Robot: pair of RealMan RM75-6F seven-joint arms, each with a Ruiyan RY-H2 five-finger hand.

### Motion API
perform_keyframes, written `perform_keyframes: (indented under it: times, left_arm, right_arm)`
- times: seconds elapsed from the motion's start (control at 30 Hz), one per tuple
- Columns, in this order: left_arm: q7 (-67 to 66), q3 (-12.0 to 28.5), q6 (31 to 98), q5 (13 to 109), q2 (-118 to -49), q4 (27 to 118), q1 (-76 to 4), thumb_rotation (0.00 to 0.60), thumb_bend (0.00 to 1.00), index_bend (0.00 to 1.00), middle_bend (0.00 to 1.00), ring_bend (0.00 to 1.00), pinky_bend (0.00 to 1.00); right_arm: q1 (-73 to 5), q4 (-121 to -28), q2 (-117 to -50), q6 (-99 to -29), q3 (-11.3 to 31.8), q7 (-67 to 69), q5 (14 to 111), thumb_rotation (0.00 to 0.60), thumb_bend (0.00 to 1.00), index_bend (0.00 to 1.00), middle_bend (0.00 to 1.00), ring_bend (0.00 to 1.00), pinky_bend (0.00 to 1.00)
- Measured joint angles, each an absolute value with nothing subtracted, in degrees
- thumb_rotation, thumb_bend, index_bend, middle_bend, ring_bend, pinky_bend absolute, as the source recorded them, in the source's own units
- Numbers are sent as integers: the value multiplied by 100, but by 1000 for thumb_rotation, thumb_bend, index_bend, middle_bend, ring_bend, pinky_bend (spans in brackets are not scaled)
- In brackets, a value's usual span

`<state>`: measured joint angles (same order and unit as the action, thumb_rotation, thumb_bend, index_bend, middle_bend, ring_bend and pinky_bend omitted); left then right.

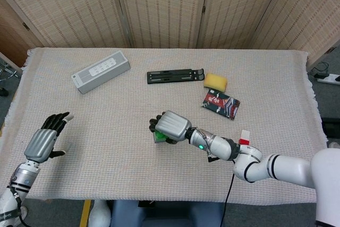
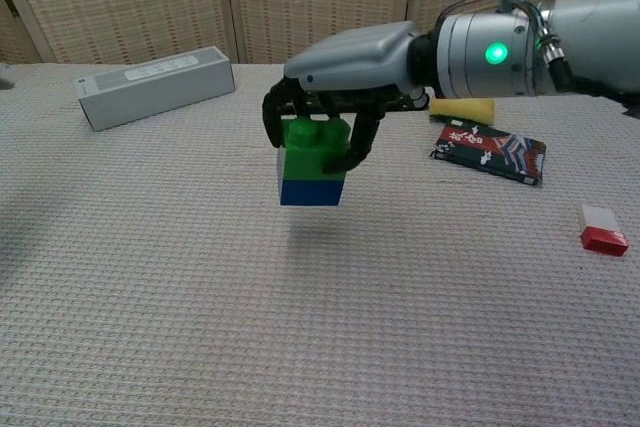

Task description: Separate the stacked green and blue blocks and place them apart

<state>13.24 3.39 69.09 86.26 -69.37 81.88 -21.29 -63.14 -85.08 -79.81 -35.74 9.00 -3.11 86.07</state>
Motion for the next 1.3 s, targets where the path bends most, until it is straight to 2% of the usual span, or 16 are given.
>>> perform_keyframes:
  times: [0.2, 0.37, 0.57, 0.8, 1.03, 1.3]
  left_arm:
    - [2142, 341, 6647, 8822, -7084, 8040, -2426, 600, 397, 75, 186, 10, 61]
    - [2883, 291, 6307, 8933, -7170, 7947, -2682, 600, 340, 76, 186, 1, 40]
    - [3823, 178, 5816, 9036, -7166, 7931, -3006, 600, 335, 77, 174, 0, 15]
    - [5625, 53, 5366, 9247, -7087, 7945, -3445, 600, 300, 29, 137, 0, 0]
    - [7149, -187, 5218, 9676, -7096, 7744, -3952, 600, 244, 1, 118, 0, 0]
    - [7580, -388, 5322, 9870, -7305, 7538, -4262, 600, 240, 6, 117, 0, 0]
  right_arm:
    - [-6447, -8718, -7865, -3512, 1053, -533, 8357, 600, 379, 689, 500, 609, 688]
    - [-6541, -8835, -7818, -3494, 1176, -600, 8149, 600, 378, 689, 500, 608, 688]
    - [-6627, -8986, -7777, -3529, 1254, -677, 8052, 600, 378, 689, 500, 609, 688]
    - [-6732, -9124, -7790, -3538, 1324, -925, 7775, 600, 378, 689, 500, 615, 690]
    - [-6821, -9207, -7855, -3574, 1354, -1035, 7594, 600, 378, 690, 500, 615, 691]
    - [-6906, -9125, -8000, -3574, 1347, -1015, 7487, 600, 378, 690, 500, 615, 691]
